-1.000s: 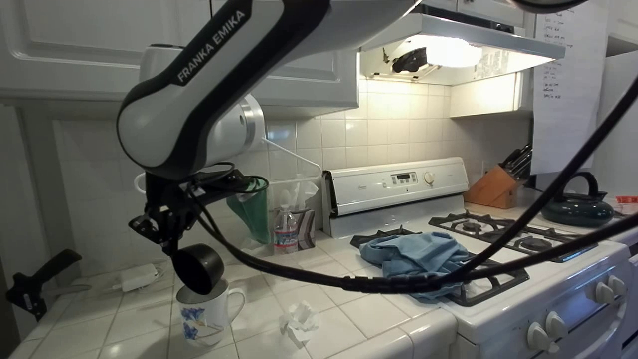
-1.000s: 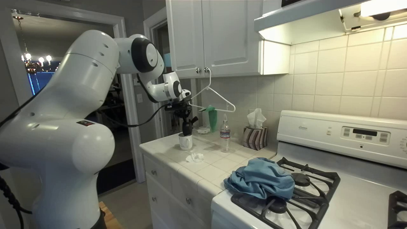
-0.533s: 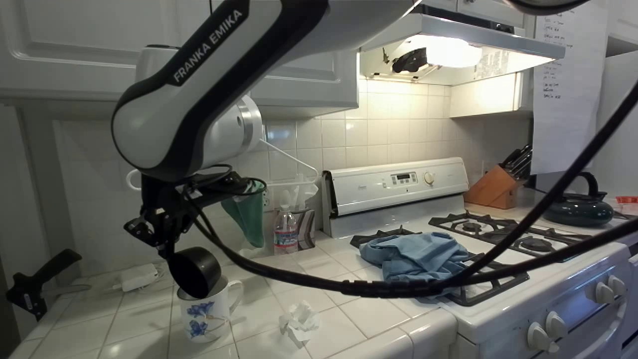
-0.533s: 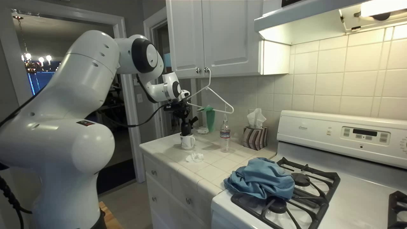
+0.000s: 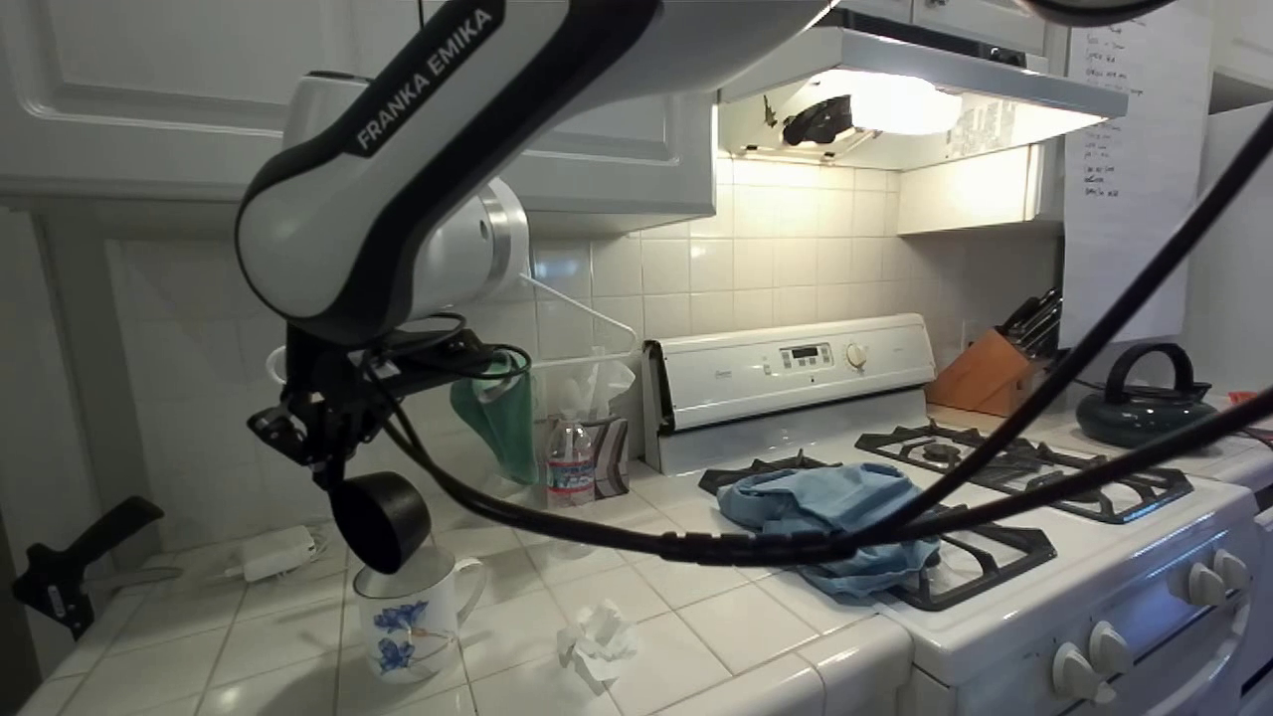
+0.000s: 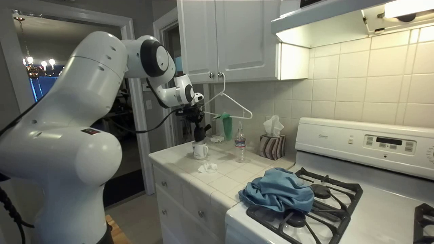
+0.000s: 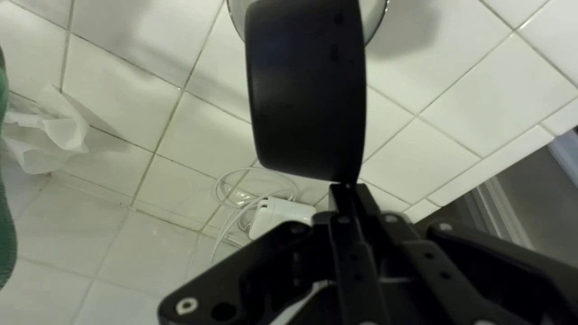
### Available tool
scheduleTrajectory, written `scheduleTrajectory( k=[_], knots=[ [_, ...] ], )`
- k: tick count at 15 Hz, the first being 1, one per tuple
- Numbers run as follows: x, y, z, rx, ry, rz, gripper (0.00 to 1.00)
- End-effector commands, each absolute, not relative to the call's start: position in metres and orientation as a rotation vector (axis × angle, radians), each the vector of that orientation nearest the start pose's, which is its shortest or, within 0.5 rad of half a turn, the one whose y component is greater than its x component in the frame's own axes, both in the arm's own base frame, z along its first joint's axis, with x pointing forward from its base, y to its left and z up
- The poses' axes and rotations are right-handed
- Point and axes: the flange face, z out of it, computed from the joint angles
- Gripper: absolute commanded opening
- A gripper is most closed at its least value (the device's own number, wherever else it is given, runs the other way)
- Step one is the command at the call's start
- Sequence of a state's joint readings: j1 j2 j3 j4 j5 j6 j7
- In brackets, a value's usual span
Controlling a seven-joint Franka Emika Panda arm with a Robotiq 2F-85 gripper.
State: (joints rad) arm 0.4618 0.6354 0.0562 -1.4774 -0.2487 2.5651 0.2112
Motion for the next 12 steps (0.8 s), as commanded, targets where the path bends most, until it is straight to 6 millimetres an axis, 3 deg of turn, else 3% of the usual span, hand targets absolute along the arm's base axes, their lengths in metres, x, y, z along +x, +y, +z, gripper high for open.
scheduleTrajectory(
  k=[1,7,12],
  knots=[
    [0.656,0.361,0.375,-2.899,-0.597,-0.813,0.01],
    [0.647,0.340,0.406,-2.769,-0.375,-0.799,0.01],
    [0.609,0.307,0.423,-2.586,-0.119,-0.801,0.01]
  ],
)
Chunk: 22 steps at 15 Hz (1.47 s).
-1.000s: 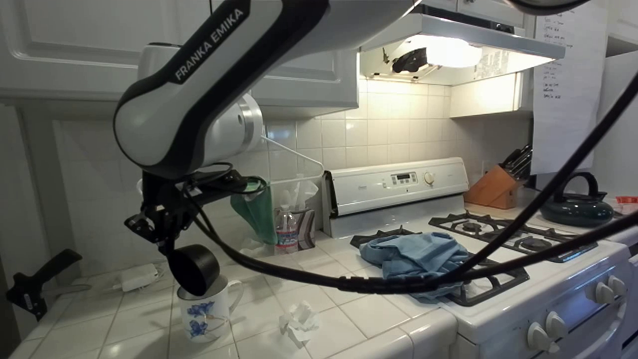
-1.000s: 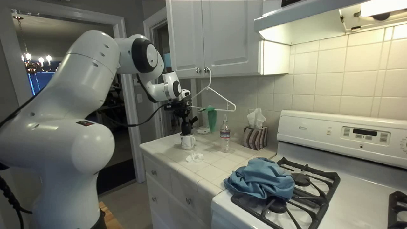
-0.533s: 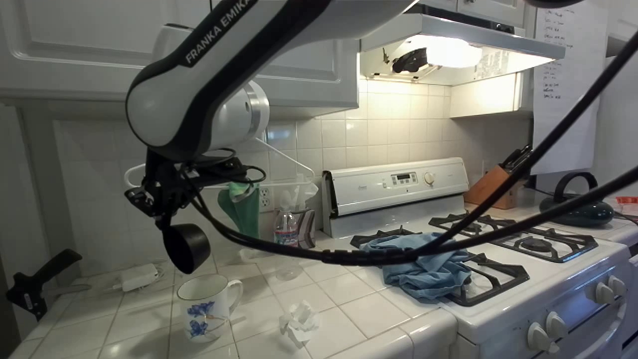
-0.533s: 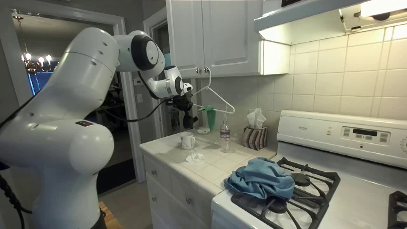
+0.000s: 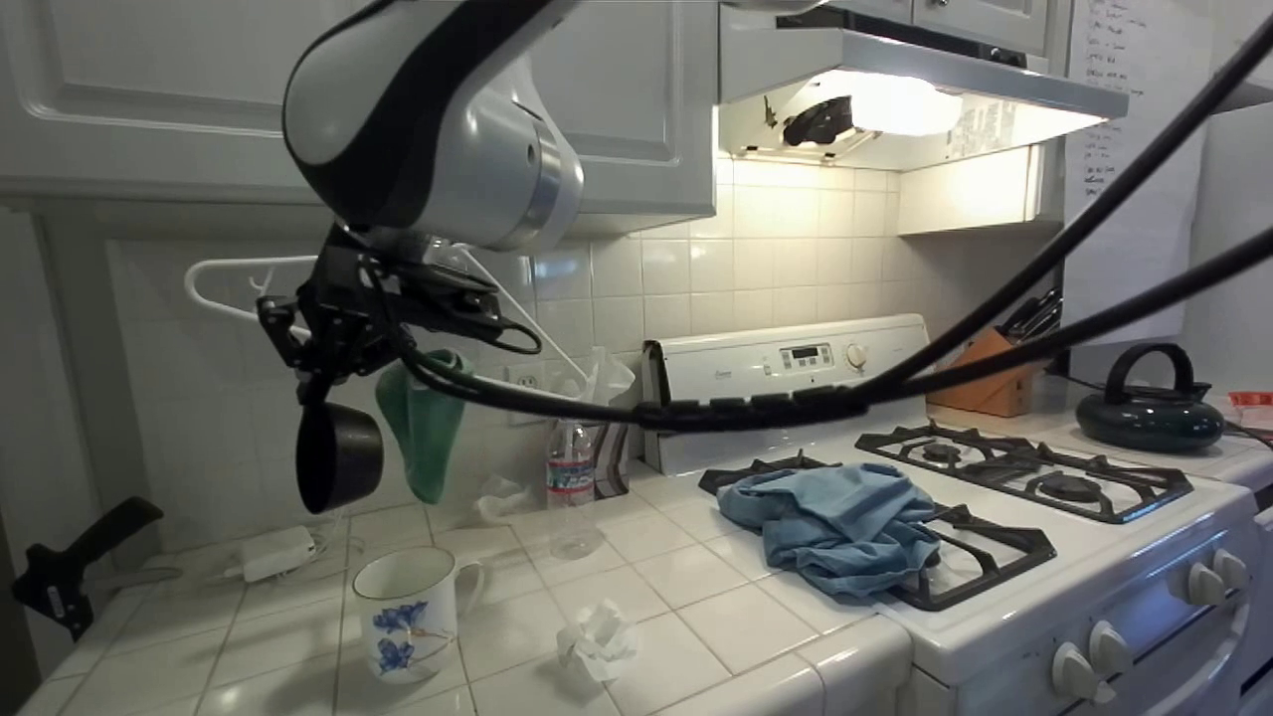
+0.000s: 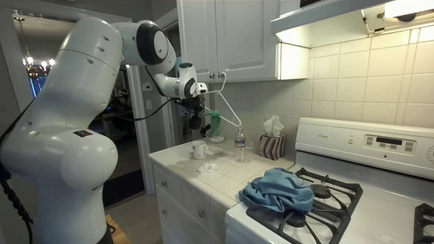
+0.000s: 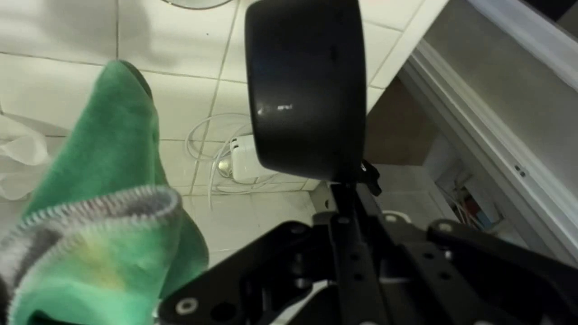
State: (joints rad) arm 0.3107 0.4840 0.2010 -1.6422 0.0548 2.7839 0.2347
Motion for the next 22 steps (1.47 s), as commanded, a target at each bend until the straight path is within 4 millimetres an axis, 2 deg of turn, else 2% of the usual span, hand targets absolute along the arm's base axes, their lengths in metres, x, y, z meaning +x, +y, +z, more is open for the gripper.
scheduleTrajectory(
  k=[1,6,9,12,15,18,20,22],
  knots=[
    [0.600,0.301,0.423,-2.554,-0.071,-0.794,0.01],
    [0.568,0.273,0.392,-2.441,0.175,-0.701,0.01],
    [0.560,0.264,0.381,-2.389,0.255,-0.653,0.01],
    [0.556,0.253,0.381,-2.351,0.297,-0.625,0.01],
    [0.562,0.233,0.387,-2.277,0.350,-0.633,0.01],
    [0.571,0.191,0.400,-2.156,0.474,-0.663,0.01],
    [0.575,0.150,0.402,-2.076,0.571,-0.672,0.01],
    [0.576,0.101,0.406,-1.998,0.667,-0.692,0.01]
  ],
)
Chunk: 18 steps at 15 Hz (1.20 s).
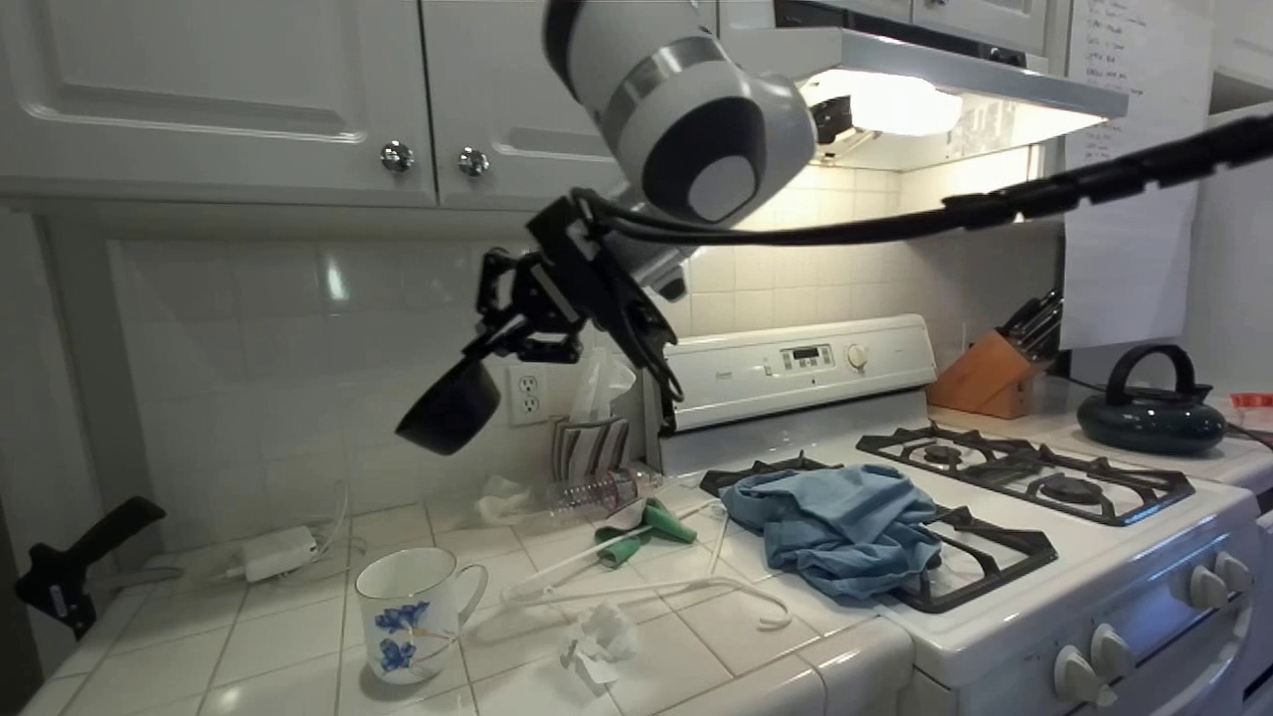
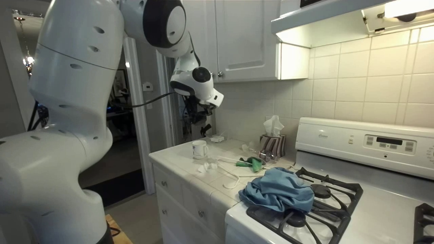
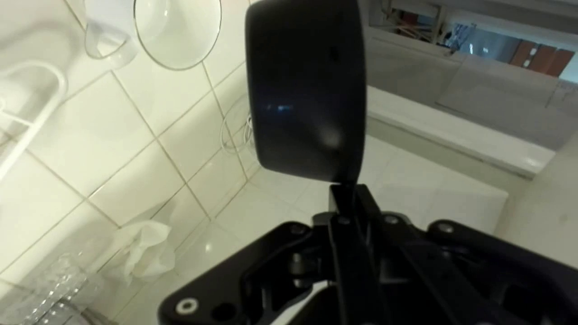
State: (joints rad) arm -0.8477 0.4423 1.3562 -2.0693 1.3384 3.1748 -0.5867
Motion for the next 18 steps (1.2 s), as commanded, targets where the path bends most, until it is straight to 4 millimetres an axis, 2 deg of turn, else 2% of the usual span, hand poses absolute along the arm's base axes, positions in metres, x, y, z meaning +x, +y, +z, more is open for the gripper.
scheduleTrajectory(
  k=[1,3,5,6,8,11,14,17,18],
  knots=[
    [0.576,0.076,0.407,-1.964,0.701,-0.702,0.01],
    [0.575,0.026,0.404,-1.899,0.767,-0.729,0.01],
    [0.574,-0.018,0.384,-1.822,0.820,-0.730,0.01],
    [0.570,-0.034,0.369,-1.785,0.853,-0.723,0.01],
    [0.559,-0.053,0.327,-1.706,0.901,-0.701,0.01],
    [0.541,-0.051,0.250,-1.634,0.930,-0.630,0.01],
    [0.530,-0.030,0.179,-1.632,0.911,-0.556,0.01],
    [0.531,-0.010,0.143,-1.638,0.885,-0.520,0.01],
    [0.534,-0.004,0.139,-1.640,0.876,-0.513,0.01]
  ],
)
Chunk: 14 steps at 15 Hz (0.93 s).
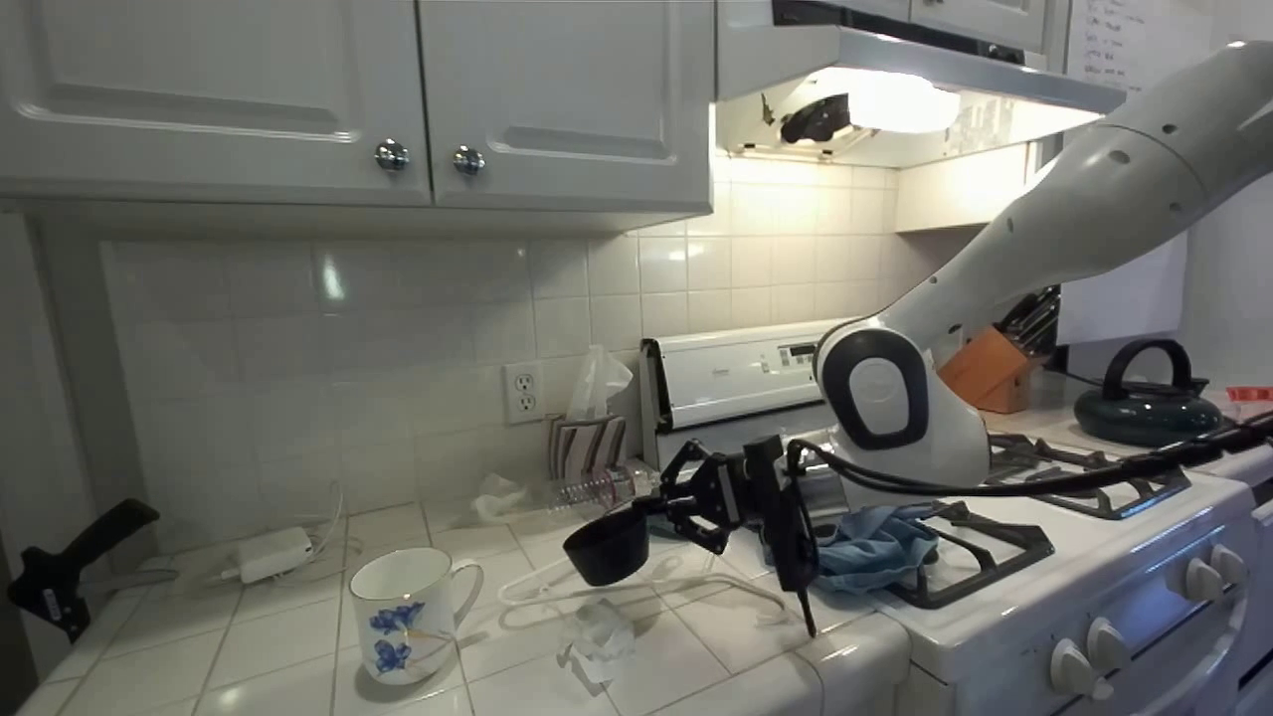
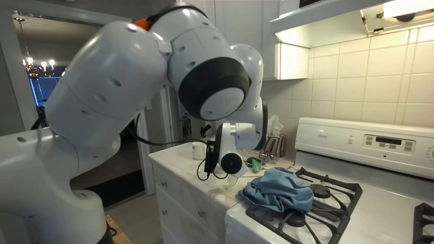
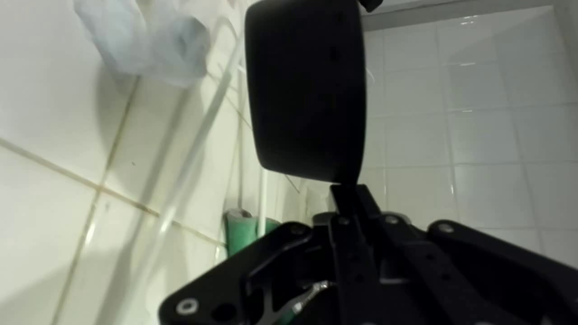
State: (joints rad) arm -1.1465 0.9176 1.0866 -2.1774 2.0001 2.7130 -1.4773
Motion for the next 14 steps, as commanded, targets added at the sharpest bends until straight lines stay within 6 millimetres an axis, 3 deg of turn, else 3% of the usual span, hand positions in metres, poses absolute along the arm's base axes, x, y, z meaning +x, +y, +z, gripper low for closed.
scheduleTrajectory(
  k=[1,7,14],
  knots=[
    [0.535,0.000,0.135,-1.640,0.871,-0.507,0.01],
    [0.553,0.013,0.146,-1.680,0.827,-0.515,0.01],
    [0.570,0.000,0.168,-1.841,0.854,-0.623,0.01]
  ],
)
